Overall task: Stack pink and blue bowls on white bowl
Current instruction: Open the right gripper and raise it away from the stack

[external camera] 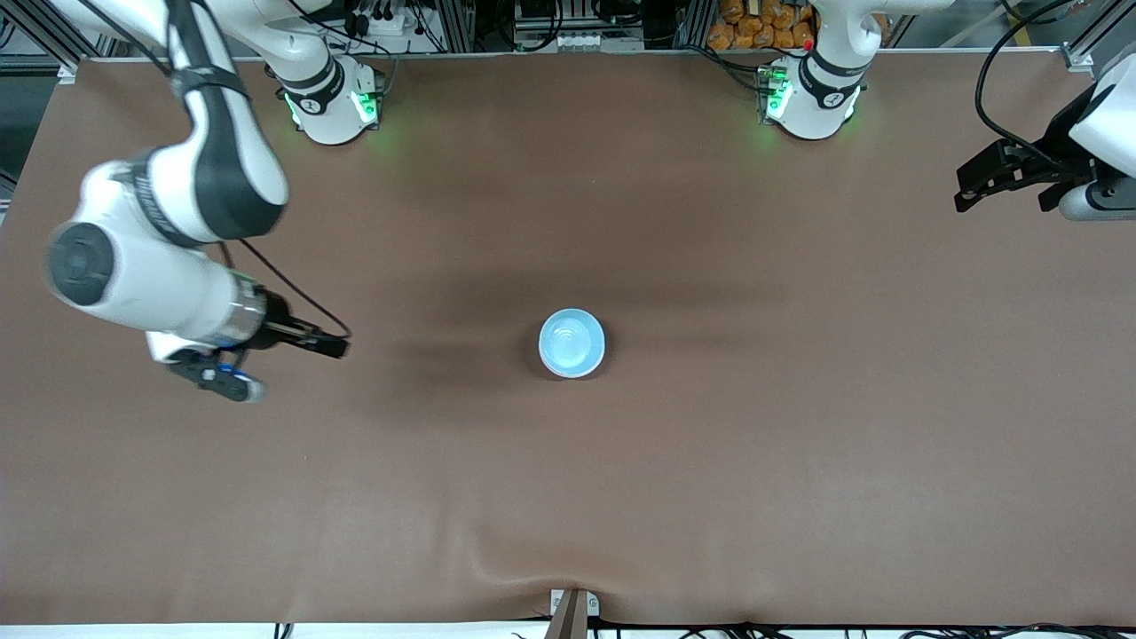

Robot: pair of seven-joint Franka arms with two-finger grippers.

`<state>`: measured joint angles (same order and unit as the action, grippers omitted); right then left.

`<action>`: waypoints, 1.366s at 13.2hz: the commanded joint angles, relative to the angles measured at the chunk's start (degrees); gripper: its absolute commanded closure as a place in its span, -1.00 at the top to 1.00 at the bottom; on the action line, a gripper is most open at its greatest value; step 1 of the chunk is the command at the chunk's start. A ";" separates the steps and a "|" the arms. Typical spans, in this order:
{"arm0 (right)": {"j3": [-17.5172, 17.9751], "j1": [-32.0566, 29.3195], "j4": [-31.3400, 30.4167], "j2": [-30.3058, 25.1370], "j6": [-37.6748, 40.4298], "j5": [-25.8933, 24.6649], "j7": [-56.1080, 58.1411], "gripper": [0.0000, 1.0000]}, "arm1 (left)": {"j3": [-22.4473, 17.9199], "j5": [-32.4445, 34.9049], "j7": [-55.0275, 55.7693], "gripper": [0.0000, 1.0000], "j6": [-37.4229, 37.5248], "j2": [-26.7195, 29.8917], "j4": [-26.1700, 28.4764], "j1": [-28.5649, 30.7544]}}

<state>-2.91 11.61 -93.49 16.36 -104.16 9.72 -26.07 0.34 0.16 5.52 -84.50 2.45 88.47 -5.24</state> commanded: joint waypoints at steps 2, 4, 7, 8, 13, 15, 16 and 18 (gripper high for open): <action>0.80 -7.21 -5.91 -11.33 3.95 -2.33 13.30 1.00 | -0.08 -0.78 -0.95 1.00 0.30 -0.16 -0.67 -0.03; 1.06 -7.66 -5.83 -15.38 6.15 -7.06 16.39 1.00 | -0.08 -0.78 -0.95 1.00 0.30 -0.16 -0.67 -0.03; 1.50 -8.79 -4.69 -17.68 8.52 -8.32 21.48 1.00 | -0.08 -0.78 -0.86 1.00 0.30 -0.16 -0.67 -0.12; 2.11 -10.02 -3.12 -17.60 10.10 -8.41 23.50 1.00 | -0.08 -0.78 -0.86 1.00 0.30 -0.16 -0.67 -0.12; 2.03 -11.70 4.01 -17.42 19.86 -8.49 24.75 1.00 | -0.08 -0.78 -0.86 1.00 0.30 -0.25 -0.67 -0.21; 2.03 -12.23 4.02 -17.42 20.05 -8.49 24.75 1.00 | -0.08 -0.78 -0.95 1.00 0.30 -0.25 -0.67 -0.12; 2.03 -12.32 4.02 -17.42 20.05 -8.49 24.75 1.00 | -0.08 -0.78 -0.95 1.00 0.30 -0.25 -0.67 -0.12; 2.03 -12.32 4.02 -17.42 20.05 -8.41 24.84 1.00 | -0.08 -0.78 -0.95 1.00 0.30 -0.25 -0.67 -0.12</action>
<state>-2.12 0.69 -90.21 -1.06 -84.92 2.17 -1.95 0.37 0.16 5.51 -84.50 2.44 88.51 -5.28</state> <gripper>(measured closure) 0.000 0.000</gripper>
